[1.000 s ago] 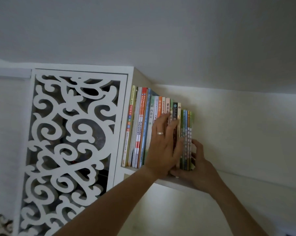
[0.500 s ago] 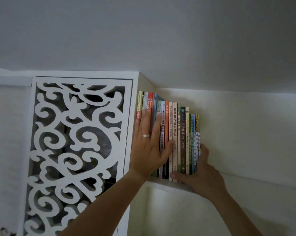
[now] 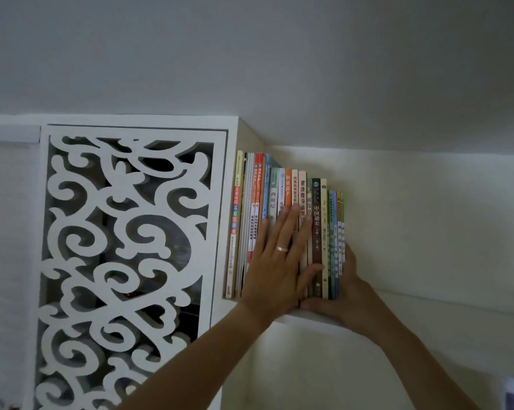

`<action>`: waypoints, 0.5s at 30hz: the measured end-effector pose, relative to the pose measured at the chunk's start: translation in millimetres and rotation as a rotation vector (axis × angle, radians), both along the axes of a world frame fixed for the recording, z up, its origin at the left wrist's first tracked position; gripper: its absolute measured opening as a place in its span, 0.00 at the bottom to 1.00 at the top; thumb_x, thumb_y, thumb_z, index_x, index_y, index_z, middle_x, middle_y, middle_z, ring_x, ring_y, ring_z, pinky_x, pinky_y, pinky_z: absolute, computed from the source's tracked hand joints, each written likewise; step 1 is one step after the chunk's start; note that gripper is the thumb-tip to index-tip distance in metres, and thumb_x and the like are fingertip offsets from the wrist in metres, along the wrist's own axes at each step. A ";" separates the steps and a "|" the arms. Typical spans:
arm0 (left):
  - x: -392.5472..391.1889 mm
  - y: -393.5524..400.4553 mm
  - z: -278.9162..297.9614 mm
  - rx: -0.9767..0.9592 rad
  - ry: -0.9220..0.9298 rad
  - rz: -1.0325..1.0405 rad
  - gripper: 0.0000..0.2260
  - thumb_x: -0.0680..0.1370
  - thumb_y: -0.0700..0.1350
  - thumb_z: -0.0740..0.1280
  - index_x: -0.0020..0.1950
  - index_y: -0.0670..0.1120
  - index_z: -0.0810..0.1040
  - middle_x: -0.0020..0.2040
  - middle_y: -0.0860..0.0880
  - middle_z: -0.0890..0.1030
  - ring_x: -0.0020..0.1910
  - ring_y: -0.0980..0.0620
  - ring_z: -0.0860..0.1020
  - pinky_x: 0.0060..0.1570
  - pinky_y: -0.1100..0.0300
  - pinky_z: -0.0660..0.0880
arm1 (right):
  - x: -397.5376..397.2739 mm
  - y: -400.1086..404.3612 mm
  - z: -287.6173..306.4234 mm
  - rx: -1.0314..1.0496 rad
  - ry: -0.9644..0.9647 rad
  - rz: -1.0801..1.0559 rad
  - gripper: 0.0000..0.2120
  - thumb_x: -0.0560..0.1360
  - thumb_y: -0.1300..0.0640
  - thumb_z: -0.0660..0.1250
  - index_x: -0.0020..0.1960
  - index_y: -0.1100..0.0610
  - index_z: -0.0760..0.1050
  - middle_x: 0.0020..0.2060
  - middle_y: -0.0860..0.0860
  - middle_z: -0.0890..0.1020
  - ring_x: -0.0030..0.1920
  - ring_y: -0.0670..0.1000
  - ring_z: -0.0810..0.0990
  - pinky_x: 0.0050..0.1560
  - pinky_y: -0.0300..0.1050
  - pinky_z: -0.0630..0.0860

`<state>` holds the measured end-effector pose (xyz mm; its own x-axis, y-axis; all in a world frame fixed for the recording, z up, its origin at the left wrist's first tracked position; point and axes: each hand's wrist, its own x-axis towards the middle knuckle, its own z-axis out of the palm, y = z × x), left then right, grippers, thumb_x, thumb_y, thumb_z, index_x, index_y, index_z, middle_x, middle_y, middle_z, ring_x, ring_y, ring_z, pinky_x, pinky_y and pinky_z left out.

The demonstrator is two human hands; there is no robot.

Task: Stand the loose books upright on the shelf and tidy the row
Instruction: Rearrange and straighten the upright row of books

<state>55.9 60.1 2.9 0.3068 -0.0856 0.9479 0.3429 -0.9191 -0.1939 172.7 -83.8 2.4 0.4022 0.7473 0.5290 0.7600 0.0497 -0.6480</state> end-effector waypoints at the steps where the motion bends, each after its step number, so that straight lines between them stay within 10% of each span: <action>1: 1.6 1.6 -0.2 -0.001 -0.001 0.012 0.35 0.84 0.61 0.59 0.84 0.44 0.54 0.85 0.43 0.50 0.84 0.45 0.48 0.81 0.39 0.49 | 1.6 -0.9 0.8 -0.017 -0.014 0.001 0.65 0.59 0.45 0.85 0.77 0.35 0.39 0.64 0.34 0.72 0.54 0.29 0.77 0.46 0.25 0.75; 15: -4.5 -0.9 -1.3 0.015 -0.015 -0.088 0.33 0.83 0.54 0.66 0.83 0.43 0.58 0.84 0.41 0.53 0.84 0.43 0.50 0.80 0.36 0.51 | 8.3 -19.1 6.0 -0.004 -0.006 0.082 0.48 0.73 0.44 0.74 0.78 0.31 0.43 0.66 0.31 0.72 0.57 0.28 0.77 0.48 0.24 0.74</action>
<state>51.4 59.1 1.6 0.2831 -0.1256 0.9508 0.2638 -0.9429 -0.2032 180.9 -102.9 8.4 0.3370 0.7794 0.5282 0.7572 0.1091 -0.6440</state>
